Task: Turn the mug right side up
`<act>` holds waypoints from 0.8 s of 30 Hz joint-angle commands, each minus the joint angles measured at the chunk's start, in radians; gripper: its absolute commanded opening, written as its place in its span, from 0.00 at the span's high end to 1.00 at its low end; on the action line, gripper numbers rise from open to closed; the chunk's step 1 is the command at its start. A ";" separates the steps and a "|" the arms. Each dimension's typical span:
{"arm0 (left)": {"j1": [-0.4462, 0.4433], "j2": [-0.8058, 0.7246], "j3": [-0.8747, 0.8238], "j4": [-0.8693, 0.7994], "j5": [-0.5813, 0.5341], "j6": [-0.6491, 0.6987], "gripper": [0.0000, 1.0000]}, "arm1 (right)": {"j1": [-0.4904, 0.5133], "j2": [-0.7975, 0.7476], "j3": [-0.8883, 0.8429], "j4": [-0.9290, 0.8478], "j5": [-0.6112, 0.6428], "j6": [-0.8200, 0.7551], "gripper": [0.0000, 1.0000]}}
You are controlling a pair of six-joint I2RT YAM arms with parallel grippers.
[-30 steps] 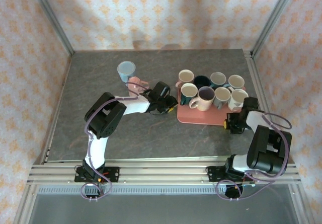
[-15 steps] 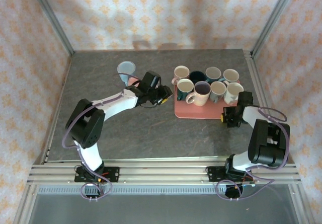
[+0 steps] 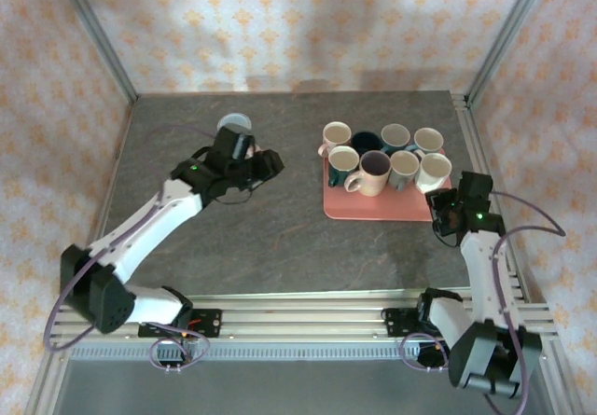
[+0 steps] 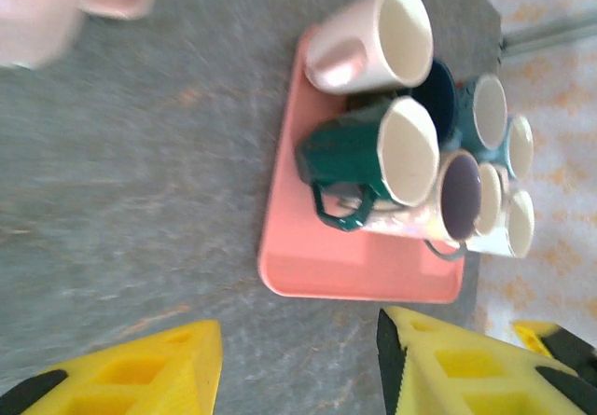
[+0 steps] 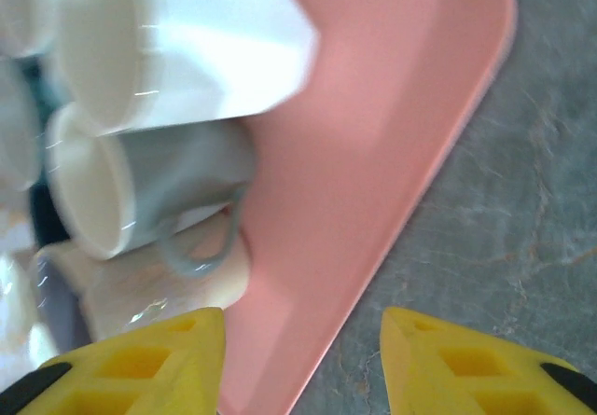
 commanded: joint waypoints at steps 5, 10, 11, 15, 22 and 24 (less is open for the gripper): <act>0.168 -0.150 -0.072 -0.233 -0.068 0.142 0.41 | 0.207 -0.012 0.171 -0.010 0.038 -0.530 0.50; 0.278 -0.157 -0.089 -0.279 -0.027 0.227 0.38 | 0.494 0.048 0.222 0.116 0.093 -0.802 0.49; 0.297 -0.152 -0.094 -0.278 -0.019 0.239 0.38 | 0.561 0.074 0.233 0.144 0.097 -0.877 0.49; 0.356 -0.120 -0.097 -0.275 0.020 0.274 0.35 | 0.784 0.260 0.325 0.167 0.102 -1.216 0.45; 0.382 -0.063 -0.075 -0.198 0.085 0.301 0.28 | 0.855 0.670 0.640 0.156 -0.064 -1.509 0.41; 0.382 -0.029 -0.053 -0.195 0.101 0.309 0.29 | 0.855 0.756 0.721 0.139 -0.125 -1.612 0.40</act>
